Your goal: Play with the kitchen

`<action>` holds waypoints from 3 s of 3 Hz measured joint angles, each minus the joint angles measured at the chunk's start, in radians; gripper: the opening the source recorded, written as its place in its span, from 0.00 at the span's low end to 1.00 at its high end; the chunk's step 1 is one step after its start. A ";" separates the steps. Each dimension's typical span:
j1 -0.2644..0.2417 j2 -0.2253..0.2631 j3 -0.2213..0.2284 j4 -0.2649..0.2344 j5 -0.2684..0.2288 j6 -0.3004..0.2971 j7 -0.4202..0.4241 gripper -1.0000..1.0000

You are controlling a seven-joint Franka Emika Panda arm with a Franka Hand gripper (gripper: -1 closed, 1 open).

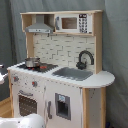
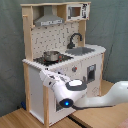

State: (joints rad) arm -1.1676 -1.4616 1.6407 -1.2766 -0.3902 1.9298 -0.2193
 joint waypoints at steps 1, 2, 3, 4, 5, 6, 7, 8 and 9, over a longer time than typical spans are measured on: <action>0.035 0.002 -0.012 -0.076 -0.005 0.092 -0.009 1.00; 0.077 0.003 -0.027 -0.163 -0.007 0.189 -0.019 1.00; 0.129 0.003 -0.045 -0.263 -0.009 0.292 -0.029 1.00; 0.186 0.002 -0.063 -0.372 -0.013 0.398 -0.036 1.00; 0.244 0.002 -0.079 -0.480 -0.019 0.500 -0.041 1.00; 0.301 0.001 -0.094 -0.587 -0.027 0.602 -0.046 1.00; 0.355 0.001 -0.109 -0.691 -0.037 0.701 -0.049 1.00; 0.403 -0.001 -0.122 -0.785 -0.047 0.796 -0.053 1.00; 0.443 -0.002 -0.135 -0.869 -0.055 0.884 -0.061 1.00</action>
State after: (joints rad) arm -0.7242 -1.4635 1.5055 -2.1453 -0.4451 2.8137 -0.2799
